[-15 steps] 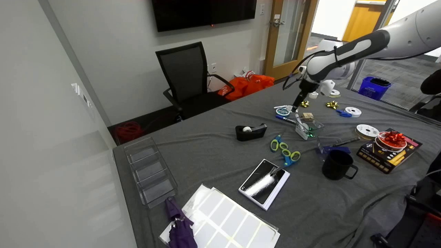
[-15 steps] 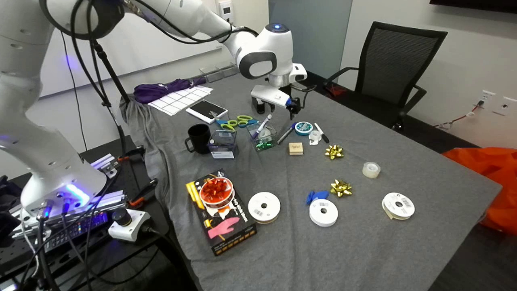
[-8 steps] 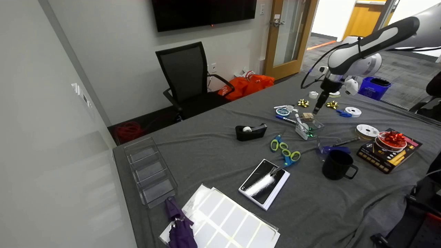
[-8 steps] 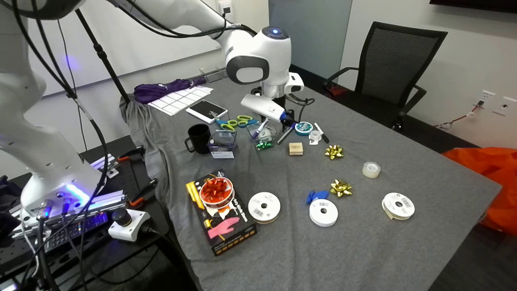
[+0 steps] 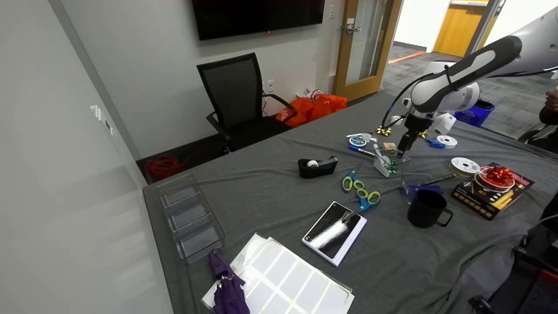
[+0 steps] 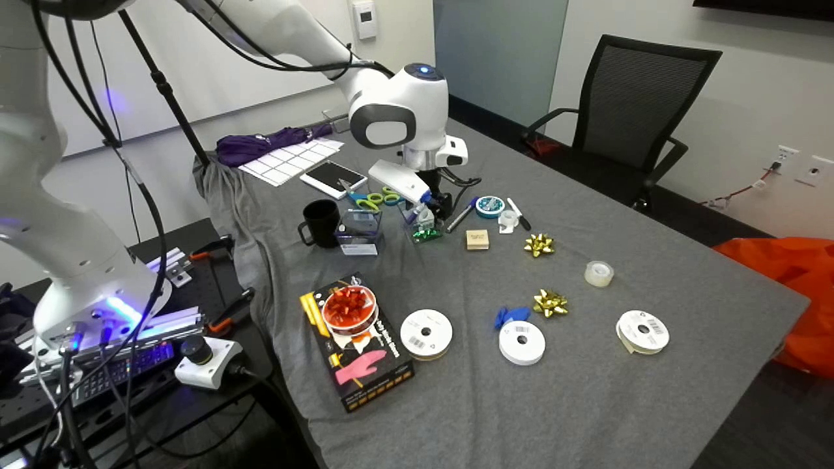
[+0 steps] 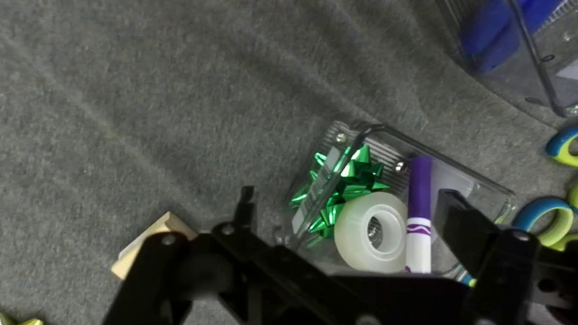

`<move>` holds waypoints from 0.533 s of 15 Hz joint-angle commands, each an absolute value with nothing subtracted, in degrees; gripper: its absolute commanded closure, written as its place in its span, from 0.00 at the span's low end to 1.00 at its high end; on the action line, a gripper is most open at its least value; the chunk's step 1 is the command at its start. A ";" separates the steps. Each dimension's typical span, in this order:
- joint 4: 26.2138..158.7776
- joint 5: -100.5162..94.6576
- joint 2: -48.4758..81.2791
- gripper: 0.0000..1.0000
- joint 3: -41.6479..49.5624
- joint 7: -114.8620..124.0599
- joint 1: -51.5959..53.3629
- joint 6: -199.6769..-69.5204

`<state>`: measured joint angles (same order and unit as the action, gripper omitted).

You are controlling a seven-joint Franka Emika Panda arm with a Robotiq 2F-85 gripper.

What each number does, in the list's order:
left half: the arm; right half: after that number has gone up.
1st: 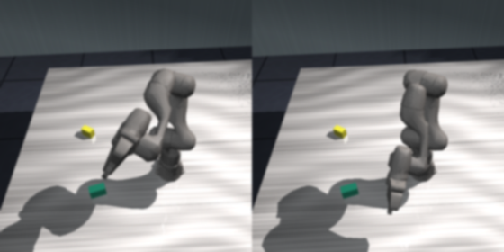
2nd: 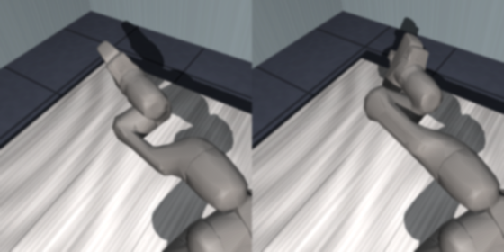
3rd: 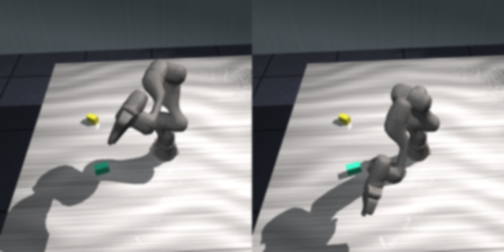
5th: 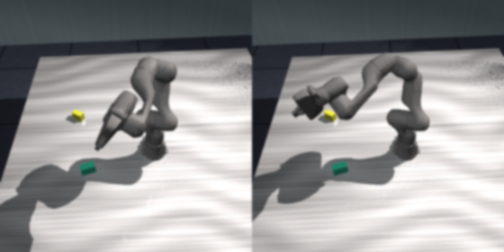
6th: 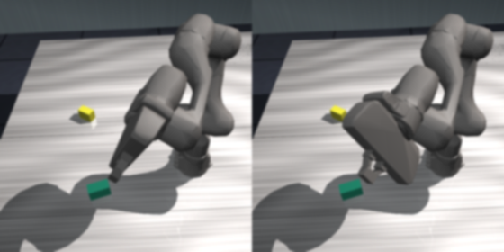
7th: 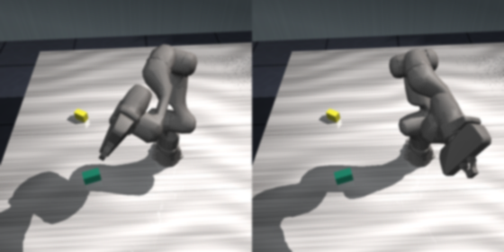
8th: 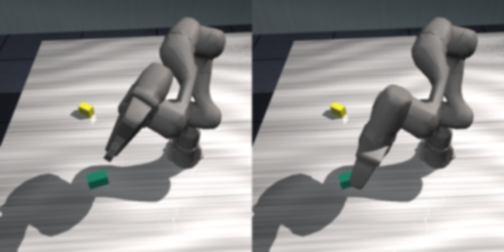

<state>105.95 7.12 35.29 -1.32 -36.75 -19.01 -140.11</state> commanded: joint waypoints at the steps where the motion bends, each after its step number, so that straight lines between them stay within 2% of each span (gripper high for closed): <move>1: 108.13 5.52 35.64 0.27 -0.23 -30.60 -16.22 -143.45; 8: 108.22 3.65 35.53 0.77 -0.46 -26.70 -16.21 -142.74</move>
